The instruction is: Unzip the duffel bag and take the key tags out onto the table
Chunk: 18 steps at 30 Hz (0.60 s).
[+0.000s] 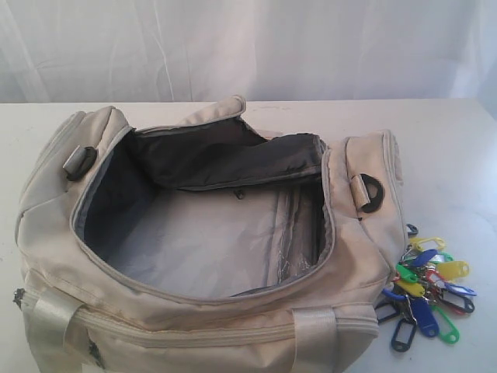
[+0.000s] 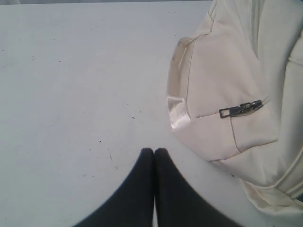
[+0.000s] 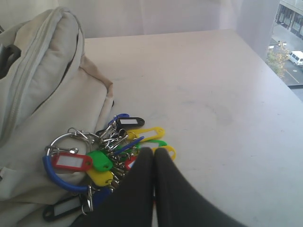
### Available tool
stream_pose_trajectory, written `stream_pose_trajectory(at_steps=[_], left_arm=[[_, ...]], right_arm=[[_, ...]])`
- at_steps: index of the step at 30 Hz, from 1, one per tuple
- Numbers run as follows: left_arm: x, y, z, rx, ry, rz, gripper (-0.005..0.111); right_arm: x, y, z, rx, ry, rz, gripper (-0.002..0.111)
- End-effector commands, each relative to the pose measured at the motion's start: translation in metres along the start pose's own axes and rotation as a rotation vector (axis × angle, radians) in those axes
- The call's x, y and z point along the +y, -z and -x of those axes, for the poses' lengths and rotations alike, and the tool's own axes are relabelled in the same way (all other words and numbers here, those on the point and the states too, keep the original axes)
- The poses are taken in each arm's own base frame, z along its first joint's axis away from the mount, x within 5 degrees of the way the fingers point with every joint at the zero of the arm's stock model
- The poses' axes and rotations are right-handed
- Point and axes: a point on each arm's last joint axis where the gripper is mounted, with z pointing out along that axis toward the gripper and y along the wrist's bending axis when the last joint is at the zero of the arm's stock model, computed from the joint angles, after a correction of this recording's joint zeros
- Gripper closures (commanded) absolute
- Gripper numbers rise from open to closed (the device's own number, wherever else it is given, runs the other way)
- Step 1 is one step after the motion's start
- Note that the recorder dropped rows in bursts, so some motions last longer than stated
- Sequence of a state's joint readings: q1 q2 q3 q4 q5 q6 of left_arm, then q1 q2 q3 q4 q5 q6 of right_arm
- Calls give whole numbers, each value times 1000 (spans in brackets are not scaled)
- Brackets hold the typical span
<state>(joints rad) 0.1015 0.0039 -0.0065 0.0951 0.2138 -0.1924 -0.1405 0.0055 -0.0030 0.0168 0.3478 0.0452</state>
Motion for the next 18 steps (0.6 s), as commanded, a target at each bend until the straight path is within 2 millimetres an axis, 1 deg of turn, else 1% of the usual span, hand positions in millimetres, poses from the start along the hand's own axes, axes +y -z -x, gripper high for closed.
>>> stream_pose_trajectory(at_steps=[1, 10, 18], left_arm=[[0, -1, -1, -3, 16, -6, 107], [1, -1, -1, -4, 23, 14, 107], [1, -1, -1, -2, 27, 24, 107]], right_arm=[[0, 0, 0, -8, 4, -4, 108], [0, 0, 0, -8, 5, -2, 108], [2, 0, 0, -5, 15, 37, 108]])
